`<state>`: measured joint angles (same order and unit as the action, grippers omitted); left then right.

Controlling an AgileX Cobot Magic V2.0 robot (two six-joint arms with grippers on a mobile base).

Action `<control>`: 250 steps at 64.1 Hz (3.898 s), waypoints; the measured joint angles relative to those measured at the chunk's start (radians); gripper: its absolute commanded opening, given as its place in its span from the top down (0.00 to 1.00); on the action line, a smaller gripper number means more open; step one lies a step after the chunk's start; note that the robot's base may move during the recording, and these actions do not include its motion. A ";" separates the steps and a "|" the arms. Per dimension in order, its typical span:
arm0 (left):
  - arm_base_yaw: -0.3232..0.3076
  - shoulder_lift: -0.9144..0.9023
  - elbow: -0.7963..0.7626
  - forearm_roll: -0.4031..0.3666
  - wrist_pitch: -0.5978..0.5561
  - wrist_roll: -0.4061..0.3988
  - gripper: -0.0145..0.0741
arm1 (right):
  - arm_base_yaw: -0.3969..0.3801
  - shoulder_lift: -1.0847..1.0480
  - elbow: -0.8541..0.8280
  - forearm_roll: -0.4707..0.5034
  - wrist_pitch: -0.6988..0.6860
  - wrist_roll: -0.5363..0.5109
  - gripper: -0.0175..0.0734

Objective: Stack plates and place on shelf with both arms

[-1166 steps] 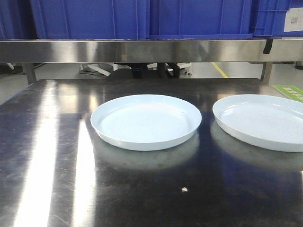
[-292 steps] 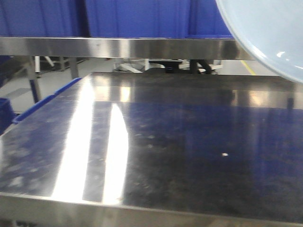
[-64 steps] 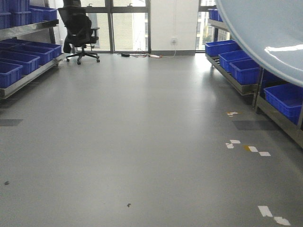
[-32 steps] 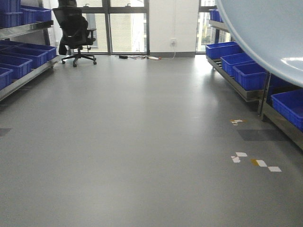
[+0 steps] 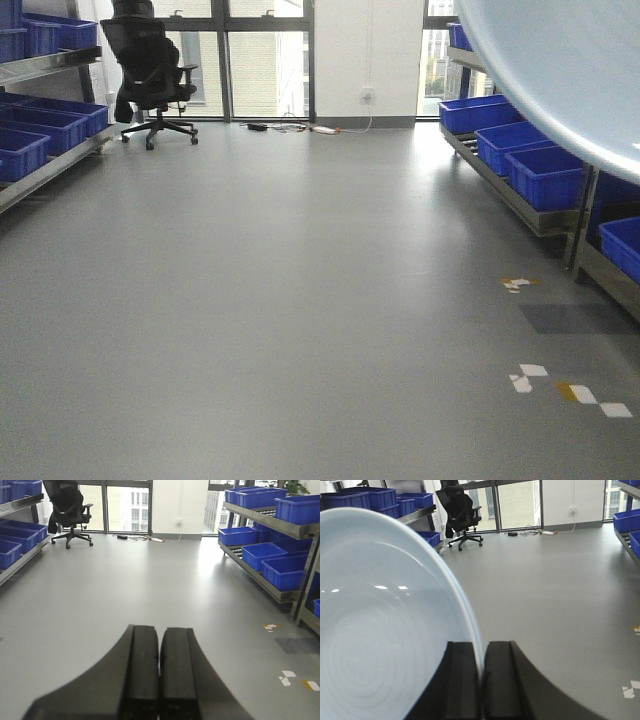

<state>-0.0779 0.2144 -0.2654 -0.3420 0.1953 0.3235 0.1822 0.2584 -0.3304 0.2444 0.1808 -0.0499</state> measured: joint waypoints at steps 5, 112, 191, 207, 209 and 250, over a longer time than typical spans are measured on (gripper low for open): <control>0.000 0.000 0.000 0.000 0.000 0.000 0.75 | 0.000 0.000 0.000 0.000 0.000 0.000 0.75; 0.000 0.000 0.000 0.000 0.000 0.000 0.75 | 0.000 0.000 0.000 0.000 0.000 0.000 0.75; 0.000 0.000 0.000 0.000 0.000 0.000 0.75 | 0.000 0.000 0.000 0.000 0.000 0.000 0.75; 0.000 0.000 0.000 0.000 0.000 0.000 0.75 | 0.000 0.000 0.000 0.000 0.000 0.000 0.75; 0.000 0.000 0.000 0.000 0.000 0.000 0.75 | 0.000 0.000 0.000 0.000 0.000 0.000 0.75; 0.000 0.000 0.000 0.000 0.000 0.000 0.75 | 0.000 0.000 0.000 0.000 0.000 0.000 0.75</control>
<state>-0.0779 0.2144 -0.2654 -0.3420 0.1953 0.3235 0.1822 0.2584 -0.3304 0.2444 0.1808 -0.0499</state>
